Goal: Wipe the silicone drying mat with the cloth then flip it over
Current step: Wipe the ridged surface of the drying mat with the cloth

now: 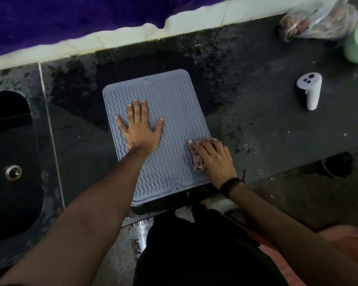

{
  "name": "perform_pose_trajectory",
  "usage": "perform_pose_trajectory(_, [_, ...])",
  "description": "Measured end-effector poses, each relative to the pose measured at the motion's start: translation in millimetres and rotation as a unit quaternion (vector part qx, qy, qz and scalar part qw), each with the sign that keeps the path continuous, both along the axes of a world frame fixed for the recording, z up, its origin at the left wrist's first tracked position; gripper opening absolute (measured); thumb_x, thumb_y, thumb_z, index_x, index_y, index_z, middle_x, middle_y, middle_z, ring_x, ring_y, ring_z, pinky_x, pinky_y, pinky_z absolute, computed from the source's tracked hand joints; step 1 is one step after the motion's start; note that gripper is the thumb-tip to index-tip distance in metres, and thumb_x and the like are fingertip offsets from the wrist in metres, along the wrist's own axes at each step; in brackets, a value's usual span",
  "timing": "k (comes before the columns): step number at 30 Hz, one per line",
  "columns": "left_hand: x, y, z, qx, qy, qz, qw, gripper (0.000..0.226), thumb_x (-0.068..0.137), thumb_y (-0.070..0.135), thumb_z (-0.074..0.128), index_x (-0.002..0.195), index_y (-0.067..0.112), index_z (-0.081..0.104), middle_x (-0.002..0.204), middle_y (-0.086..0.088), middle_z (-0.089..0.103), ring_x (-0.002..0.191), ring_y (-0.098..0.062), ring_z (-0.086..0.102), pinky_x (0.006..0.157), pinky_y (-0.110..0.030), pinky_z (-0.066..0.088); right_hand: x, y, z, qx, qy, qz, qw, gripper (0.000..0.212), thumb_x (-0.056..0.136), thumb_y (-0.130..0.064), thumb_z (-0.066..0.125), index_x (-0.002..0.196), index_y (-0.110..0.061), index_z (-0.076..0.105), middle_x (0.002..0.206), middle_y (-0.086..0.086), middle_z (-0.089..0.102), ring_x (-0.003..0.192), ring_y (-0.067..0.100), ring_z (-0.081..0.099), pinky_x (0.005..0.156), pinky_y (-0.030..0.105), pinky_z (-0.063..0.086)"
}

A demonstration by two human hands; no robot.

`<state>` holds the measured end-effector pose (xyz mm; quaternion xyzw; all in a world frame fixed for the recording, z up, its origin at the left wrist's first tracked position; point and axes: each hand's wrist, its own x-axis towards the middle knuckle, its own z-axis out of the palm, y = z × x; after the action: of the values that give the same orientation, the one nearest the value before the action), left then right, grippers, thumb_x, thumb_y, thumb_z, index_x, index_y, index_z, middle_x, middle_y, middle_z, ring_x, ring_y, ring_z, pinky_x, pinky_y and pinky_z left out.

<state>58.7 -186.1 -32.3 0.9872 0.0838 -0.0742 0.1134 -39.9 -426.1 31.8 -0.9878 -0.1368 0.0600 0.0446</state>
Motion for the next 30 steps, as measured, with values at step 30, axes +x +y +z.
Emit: perform_pose_trajectory(30, [-2, 0, 4, -0.014, -0.008, -0.004, 1.0, 0.084, 0.1, 0.069, 0.021, 0.166, 0.02, 0.005, 0.173, -0.002, -0.003, 0.159, -0.023, -0.009, 0.12, -0.067, -0.01, -17, 66, 26, 0.051, 0.034, 0.057, 0.996, 0.053, 0.075, -0.017, 0.071, 0.126, -0.023, 0.059, 0.12, -0.001, 0.062, 0.114, 0.027, 0.051, 0.089, 0.04, 0.04])
